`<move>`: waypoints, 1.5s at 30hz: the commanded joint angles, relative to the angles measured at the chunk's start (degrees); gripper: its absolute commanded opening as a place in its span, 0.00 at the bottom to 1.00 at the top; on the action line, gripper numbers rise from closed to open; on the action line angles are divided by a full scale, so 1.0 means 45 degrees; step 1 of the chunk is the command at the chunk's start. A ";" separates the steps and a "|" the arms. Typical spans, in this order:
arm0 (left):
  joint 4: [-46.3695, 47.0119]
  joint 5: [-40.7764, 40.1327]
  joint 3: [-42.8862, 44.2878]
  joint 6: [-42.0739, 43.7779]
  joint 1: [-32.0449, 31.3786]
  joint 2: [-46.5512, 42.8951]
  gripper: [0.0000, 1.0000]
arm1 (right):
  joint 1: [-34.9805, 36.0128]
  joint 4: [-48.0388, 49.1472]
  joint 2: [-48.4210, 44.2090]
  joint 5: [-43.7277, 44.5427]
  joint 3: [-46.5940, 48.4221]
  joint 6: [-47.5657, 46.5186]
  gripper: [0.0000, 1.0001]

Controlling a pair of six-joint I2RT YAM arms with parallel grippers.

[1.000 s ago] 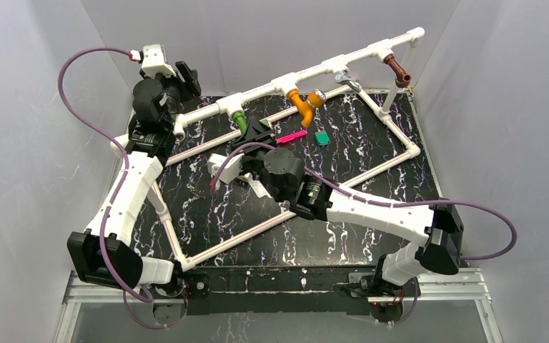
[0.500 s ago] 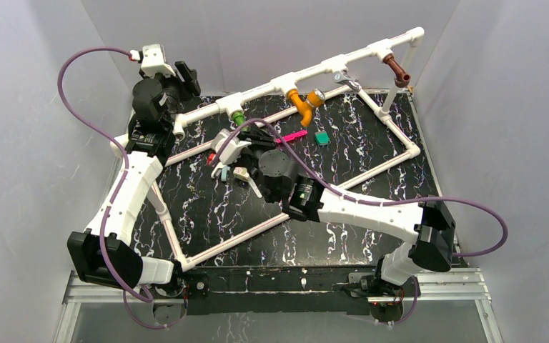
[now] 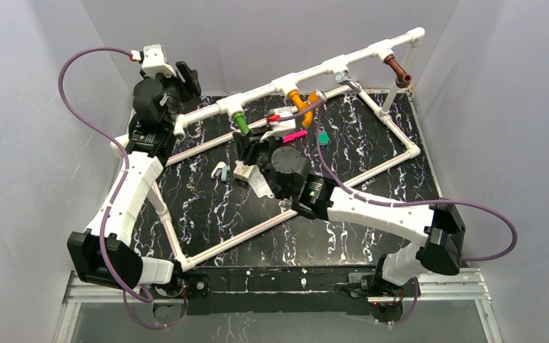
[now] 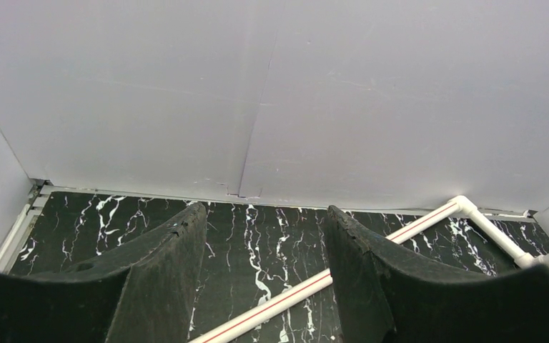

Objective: Install the water faucets

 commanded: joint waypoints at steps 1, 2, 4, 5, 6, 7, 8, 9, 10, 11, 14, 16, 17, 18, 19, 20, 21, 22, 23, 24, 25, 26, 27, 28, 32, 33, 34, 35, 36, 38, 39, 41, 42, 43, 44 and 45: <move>-0.4061 -0.0125 -0.1917 0.0113 -0.0250 0.1960 0.59 | -0.0440 0.1077 -0.1142 -0.0522 -0.0843 0.6830 0.01; -0.4057 -0.0107 -0.1917 0.0096 -0.0259 0.1946 0.59 | -0.0616 0.1121 -0.1262 -0.0689 -0.1112 0.7931 0.01; -0.4057 -0.0078 -0.1915 0.0093 -0.0247 0.1960 0.59 | -0.0910 0.1636 -0.1502 -0.1032 -0.1701 0.9751 0.01; -0.4056 -0.0058 -0.1917 0.0093 -0.0256 0.1957 0.59 | -0.1019 0.1974 -0.1585 -0.1105 -0.2057 1.0654 0.01; -0.4059 -0.0048 -0.1922 0.0076 -0.0257 0.1957 0.59 | -0.1180 0.2397 -0.1669 -0.1226 -0.2404 1.1758 0.01; -0.4059 -0.0030 -0.1913 0.0072 -0.0245 0.1950 0.59 | -0.1263 0.2985 -0.1692 -0.1354 -0.2932 1.2641 0.01; -0.4056 -0.0011 -0.1922 0.0056 -0.0246 0.1941 0.59 | -0.1307 0.3605 -0.1680 -0.1440 -0.3229 1.3391 0.01; -0.4056 -0.0018 -0.1930 0.0040 -0.0259 0.1945 0.59 | -0.1313 0.4027 -0.1622 -0.1502 -0.3412 1.4390 0.01; -0.4056 0.0001 -0.1931 0.0035 -0.0258 0.1946 0.59 | -0.1335 0.4368 -0.1537 -0.1571 -0.3489 1.5050 0.01; -0.4066 0.0010 -0.1931 0.0035 -0.0245 0.1975 0.59 | -0.1331 0.4625 -0.1416 -0.1694 -0.3530 1.5655 0.01; -0.4056 0.0031 -0.1928 0.0034 -0.0255 0.1999 0.59 | -0.1329 0.5538 -0.1108 -0.1990 -0.3494 1.6875 0.01; -0.4039 0.0033 -0.1943 0.0054 -0.0258 0.1951 0.59 | -0.1333 0.5895 -0.1058 -0.2030 -0.3456 1.7302 0.01; -0.4037 0.0034 -0.1967 0.0069 -0.0255 0.1932 0.59 | -0.1323 0.5963 -0.1073 -0.2013 -0.3453 1.7411 0.01; -0.4020 0.0029 -0.1958 0.0061 -0.0257 0.1922 0.59 | -0.1322 0.6009 -0.1117 -0.1974 -0.3443 1.7466 0.01; -0.4027 0.0024 -0.1957 0.0072 -0.0245 0.1901 0.59 | -0.1322 0.6012 -0.1149 -0.1960 -0.3405 1.7483 0.01; -0.4018 0.0030 -0.1964 0.0073 -0.0253 0.1891 0.59 | -0.1332 0.5988 -0.1202 -0.1946 -0.3363 1.7470 0.01; -0.4017 0.0018 -0.1982 0.0074 -0.0254 0.1883 0.59 | -0.1340 0.5958 -0.1234 -0.1976 -0.3317 1.7403 0.05; -0.4000 0.0012 -0.1969 0.0074 -0.0250 0.1890 0.59 | -0.1339 0.5932 -0.1293 -0.2014 -0.3296 1.7268 0.14; -0.3998 0.0026 -0.1978 0.0071 -0.0259 0.1914 0.59 | -0.1334 0.5866 -0.1366 -0.2101 -0.3255 1.7004 0.29; -0.3998 0.0026 -0.1964 0.0073 -0.0260 0.1920 0.59 | -0.1336 0.5577 -0.1495 -0.2208 -0.3188 1.6705 0.38; -0.4005 0.0031 -0.1984 0.0071 -0.0245 0.1921 0.59 | -0.1324 0.5108 -0.1621 -0.2331 -0.3027 1.6536 0.46; -0.4008 0.0021 -0.1977 0.0073 -0.0248 0.1911 0.59 | -0.1322 0.4657 -0.1747 -0.2402 -0.2996 1.6419 0.52; -0.3999 0.0025 -0.1974 0.0074 -0.0249 0.1919 0.59 | -0.1327 0.4395 -0.1880 -0.2419 -0.3051 1.6285 0.57; -0.4007 0.0021 -0.1971 0.0074 -0.0256 0.1925 0.59 | -0.1322 0.4267 -0.2045 -0.2421 -0.3214 1.6171 0.61; -0.4016 0.0023 -0.1982 0.0074 -0.0260 0.1940 0.59 | -0.1322 0.3980 -0.2843 -0.2527 -0.3976 1.5735 0.74; -0.4017 0.0003 -0.1982 0.0074 -0.0260 0.1923 0.59 | -0.1322 0.3715 -0.3067 -0.2556 -0.4104 1.5692 0.76; -0.4017 0.0011 -0.1982 0.0081 -0.0258 0.1904 0.59 | -0.1324 0.3540 -0.3275 -0.2662 -0.4247 1.5560 0.78; -0.4017 0.0012 -0.1982 0.0082 -0.0245 0.1882 0.59 | -0.1322 0.3291 -0.3475 -0.2817 -0.4350 1.5375 0.79; -0.4017 -0.0015 -0.2004 0.0092 -0.0253 0.1869 0.59 | -0.1329 0.2852 -0.3673 -0.2969 -0.4358 1.5251 0.81; -0.4017 -0.0028 -0.1984 0.0091 -0.0250 0.1868 0.59 | -0.1332 0.1653 -0.4099 -0.3195 -0.4199 1.4735 0.84; -0.4020 -0.0028 -0.1999 0.0098 -0.0259 0.1880 0.59 | -0.1323 0.0956 -0.4305 -0.3238 -0.4063 1.4454 0.86; -0.4017 -0.0037 -0.1996 0.0084 -0.0255 0.1909 0.59 | -0.1326 -0.0127 -0.4707 -0.3252 -0.3906 1.3899 0.87; -0.4017 -0.0043 -0.1988 0.0109 -0.0250 0.1927 0.59 | -0.1322 -0.0414 -0.4891 -0.3343 -0.3868 1.3334 0.87; -0.4017 -0.0073 -0.1982 0.0103 -0.0259 0.1943 0.59 | -0.1332 -0.0804 -0.5075 -0.3410 -0.3761 1.2735 0.88; -0.4017 -0.0075 -0.1989 0.0121 -0.0255 0.1953 0.59 | -0.1328 -0.1363 -0.5218 -0.3445 -0.3540 1.2150 0.87; -0.4027 -0.0067 -0.2000 0.0121 -0.0257 0.1930 0.59 | -0.1328 -0.1870 -0.5341 -0.3508 -0.3287 1.1421 0.87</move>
